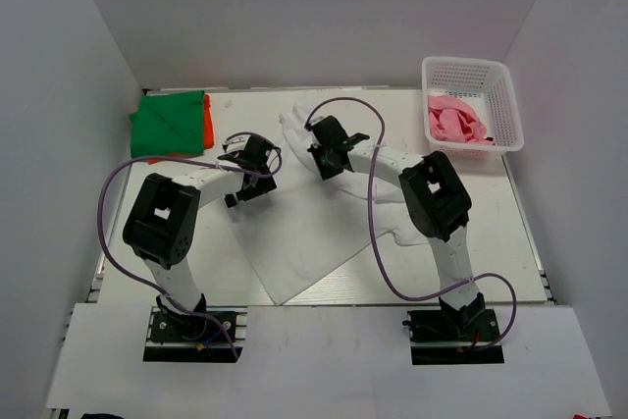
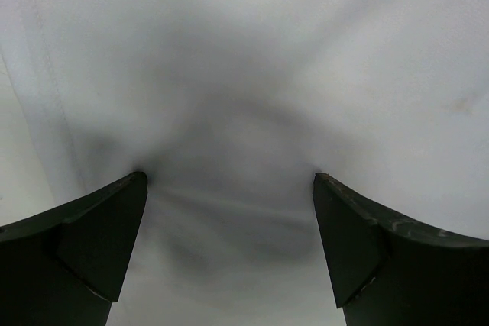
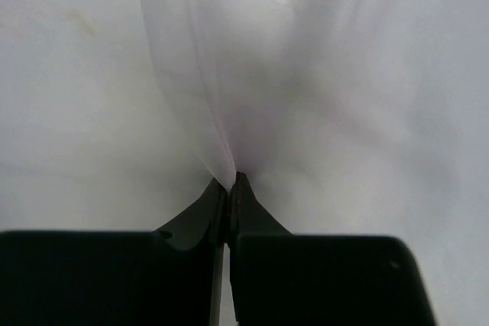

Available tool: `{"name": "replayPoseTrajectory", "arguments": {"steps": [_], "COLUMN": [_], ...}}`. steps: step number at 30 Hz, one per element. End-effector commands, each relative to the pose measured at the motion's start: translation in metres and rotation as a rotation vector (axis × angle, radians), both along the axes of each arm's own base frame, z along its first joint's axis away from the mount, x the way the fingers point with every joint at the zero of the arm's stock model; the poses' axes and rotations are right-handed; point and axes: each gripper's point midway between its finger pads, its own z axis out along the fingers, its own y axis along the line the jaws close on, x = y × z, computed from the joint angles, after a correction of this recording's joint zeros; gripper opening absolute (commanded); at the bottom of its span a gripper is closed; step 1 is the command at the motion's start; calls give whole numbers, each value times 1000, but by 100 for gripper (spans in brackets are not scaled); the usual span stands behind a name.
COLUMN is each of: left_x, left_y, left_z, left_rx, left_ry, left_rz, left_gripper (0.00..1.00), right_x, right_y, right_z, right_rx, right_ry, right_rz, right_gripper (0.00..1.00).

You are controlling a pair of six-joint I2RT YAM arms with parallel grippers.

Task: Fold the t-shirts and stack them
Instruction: Flatten out the tshirt

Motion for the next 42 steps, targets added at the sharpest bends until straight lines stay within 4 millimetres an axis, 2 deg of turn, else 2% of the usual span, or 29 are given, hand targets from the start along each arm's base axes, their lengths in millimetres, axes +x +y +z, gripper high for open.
{"name": "replayPoseTrajectory", "arguments": {"steps": [1,3,6,7,9,10,11,13,14,18,20,21,22,23,24,27,28,30,31,32,33,34,36,37,38,39,41,42], "left_x": [-32,-33,-36,-36,-35,-35,-36,-36,-34,-33,-30,-30,-30,-30,-26,-27,-30,-27,-28,-27,-28,-22,-12,-11,-3,0,1,2], "left_y": [23,26,29,29,27,27,25,27,26,27,26,26,28,28,28,31,32,31,29,28,24,21,17,16,11,10,8,7], "left_z": [-22,-22,-24,-24,-24,-24,-24,-23,-23,-20,-17,-17,-17,-17,-14,-11,-11,-3,-4,0,0,8,25,30,41,51,61,70], "left_rx": [58,73,89,89,84,84,89,103,105,113,113,118,126,126,132,142,146,137,128,123,114,107,88,85,64,53,36,27], "left_ry": [119,124,132,132,133,133,135,134,129,126,120,122,119,119,107,105,115,92,96,83,86,61,11,4,-26,-54,-74,-97], "left_rz": [35,38,33,33,11,11,-8,-14,-25,-46,-54,-63,-60,-60,-56,-52,-53,-52,-55,-55,-68,-75,-73,-73,-75,-74,-77,-77], "left_gripper": [100,100,100,100,100,100,100,100,100,100,100,100,100,100,100,100,100,100,100,100,100,100,100,100,100,100,100,100], "right_x": [31,33,51,57,67,69,80,88,101,126,146,152,161,162,172,178,180,181,180,176,175,173,166,162,156,151,139,132], "right_y": [-6,-6,-28,-29,-43,-46,-61,-70,-87,-118,-141,-156,-161,-168,-178,-187,-192,-185,-182,-178,-170,-167,-156,-149,-147,-140,-126,-109], "right_z": [49,59,68,72,74,68,72,72,71,69,79,73,81,79,86,97,102,112,122,121,125,135,135,144,134,137,130,132], "right_rx": [95,134,168,190,196,191,195,192,189,182,182,173,164,159,171,169,179,227,245,250,278,265,283,279,270,262,244,251], "right_ry": [-86,-81,-79,-78,-74,-60,-69,-72,-75,-80,-106,-101,-129,-120,-140,-170,-180,-193,-211,-208,-206,-235,-222,-243,-222,-228,-226,-228], "right_rz": [-83,-81,-123,-120,-141,-141,-175,-191,-229,-293,-359,-399,-429,-454,-486,-520,-534,-514,-493,-479,-440,-405,-332,-302,-290,-248,-169,-116], "right_gripper": [0,0,0,0,0,0,0,0,0,0,0,0,0,0,3,6,13,24,37,46,50,57,63,66,70,72,82,90]}}
